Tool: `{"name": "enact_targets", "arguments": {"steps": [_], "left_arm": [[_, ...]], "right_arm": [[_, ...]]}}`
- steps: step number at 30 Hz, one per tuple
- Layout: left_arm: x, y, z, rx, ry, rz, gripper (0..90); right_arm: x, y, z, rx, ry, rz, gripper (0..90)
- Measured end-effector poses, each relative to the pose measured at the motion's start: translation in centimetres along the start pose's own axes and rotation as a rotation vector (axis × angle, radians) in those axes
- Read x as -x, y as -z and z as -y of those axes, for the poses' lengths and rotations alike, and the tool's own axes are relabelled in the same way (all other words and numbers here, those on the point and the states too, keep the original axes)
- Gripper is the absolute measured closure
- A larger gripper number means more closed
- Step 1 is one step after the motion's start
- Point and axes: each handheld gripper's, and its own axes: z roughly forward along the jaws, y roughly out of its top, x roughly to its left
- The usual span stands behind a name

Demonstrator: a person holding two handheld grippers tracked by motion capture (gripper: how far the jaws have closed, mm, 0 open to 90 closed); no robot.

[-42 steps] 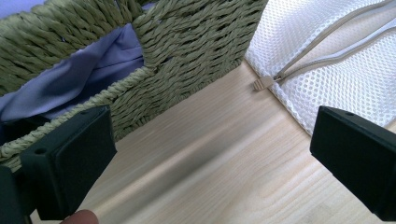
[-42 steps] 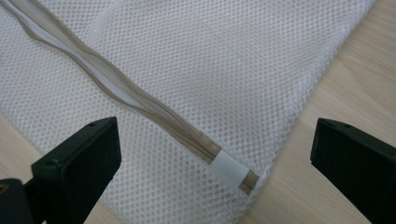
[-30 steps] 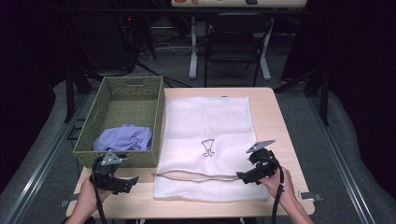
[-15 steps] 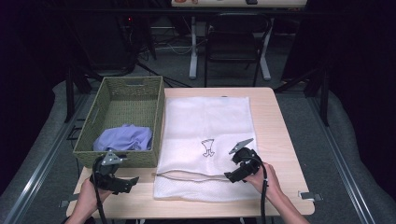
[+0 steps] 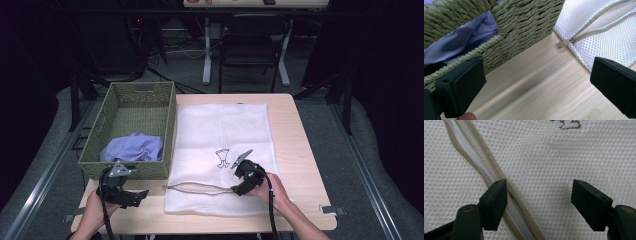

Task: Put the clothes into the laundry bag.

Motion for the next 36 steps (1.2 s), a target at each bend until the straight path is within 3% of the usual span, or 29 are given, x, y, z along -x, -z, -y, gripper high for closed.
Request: {"name": "enact_targets", "arguments": {"steps": [6,15,18,24,30,36], "left_arm": [[0.0,0.0,0.0,0.000,0.002,0.001,0.1],[0.0,-0.1,0.0,0.001,-0.003,-0.006,0.1],[0.0,-0.1,0.0,0.000,-0.002,-0.007,0.1],[0.0,-0.1,0.0,-0.002,-0.006,-0.006,0.1],[0.0,-0.1,0.0,0.000,0.000,-0.007,0.2],[0.0,-0.1,0.0,0.001,-0.001,-0.007,0.2]], "right_arm": [[-0.2,-0.7,-0.6,-0.003,0.031,-0.009,32.7],[0.2,-0.8,-0.9,0.003,0.017,-0.036,45.0],[0.7,-0.7,-0.8,0.013,0.001,-0.028,55.9],[0.9,-0.7,-0.8,0.017,-0.020,-0.011,65.4],[1.2,-0.7,-1.1,0.027,-0.028,0.006,82.2],[1.2,-0.5,-1.1,0.035,-0.037,0.009,84.2]]}}
